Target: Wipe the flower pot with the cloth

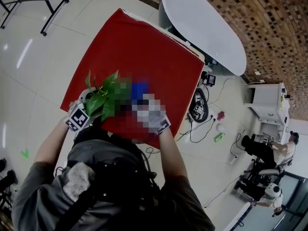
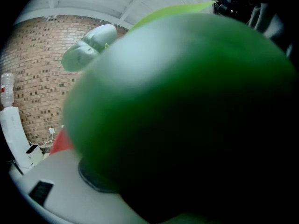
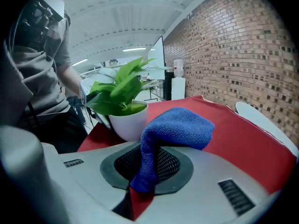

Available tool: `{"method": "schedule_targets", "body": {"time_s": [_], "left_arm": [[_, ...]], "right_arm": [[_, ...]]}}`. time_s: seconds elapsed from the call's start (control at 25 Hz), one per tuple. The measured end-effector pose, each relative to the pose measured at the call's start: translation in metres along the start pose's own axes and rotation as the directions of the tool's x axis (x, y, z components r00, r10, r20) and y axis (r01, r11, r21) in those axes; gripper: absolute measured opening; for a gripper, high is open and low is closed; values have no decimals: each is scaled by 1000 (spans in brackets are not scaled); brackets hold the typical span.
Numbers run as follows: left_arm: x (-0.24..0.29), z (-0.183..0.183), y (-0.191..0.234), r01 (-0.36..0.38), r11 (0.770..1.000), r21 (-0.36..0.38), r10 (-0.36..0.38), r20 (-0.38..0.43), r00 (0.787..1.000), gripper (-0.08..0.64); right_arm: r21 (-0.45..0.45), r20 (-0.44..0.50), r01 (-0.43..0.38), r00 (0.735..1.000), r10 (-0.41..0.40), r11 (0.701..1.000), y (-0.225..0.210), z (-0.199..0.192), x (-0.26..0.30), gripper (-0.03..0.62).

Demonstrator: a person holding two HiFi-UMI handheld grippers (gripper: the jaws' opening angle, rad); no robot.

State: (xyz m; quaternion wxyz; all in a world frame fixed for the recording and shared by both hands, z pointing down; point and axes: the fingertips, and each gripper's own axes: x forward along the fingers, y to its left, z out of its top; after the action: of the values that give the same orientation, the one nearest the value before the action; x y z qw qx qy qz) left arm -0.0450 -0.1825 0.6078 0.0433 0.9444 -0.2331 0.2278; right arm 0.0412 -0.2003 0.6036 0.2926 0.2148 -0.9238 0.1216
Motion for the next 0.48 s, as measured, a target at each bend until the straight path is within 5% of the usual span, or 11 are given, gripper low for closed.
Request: {"method": "schedule_targets", "body": {"time_s": [0.2,0.36,0.48], "left_arm": [[5,-10,12,165,984,64,-161,-59,985,413],[9,-11,16,320,941,108,-311,-98,945,413],[16,-12,18,367,919,144,-351,-122,928,419]], "right_arm": [[-49,-32,-64,998,63,997,-25,17,38,79],[-92,-58,-154,987,149,984,-25,22,55,80],[-89,-58,-191,981,186,978,-25,24,59,78]]}}
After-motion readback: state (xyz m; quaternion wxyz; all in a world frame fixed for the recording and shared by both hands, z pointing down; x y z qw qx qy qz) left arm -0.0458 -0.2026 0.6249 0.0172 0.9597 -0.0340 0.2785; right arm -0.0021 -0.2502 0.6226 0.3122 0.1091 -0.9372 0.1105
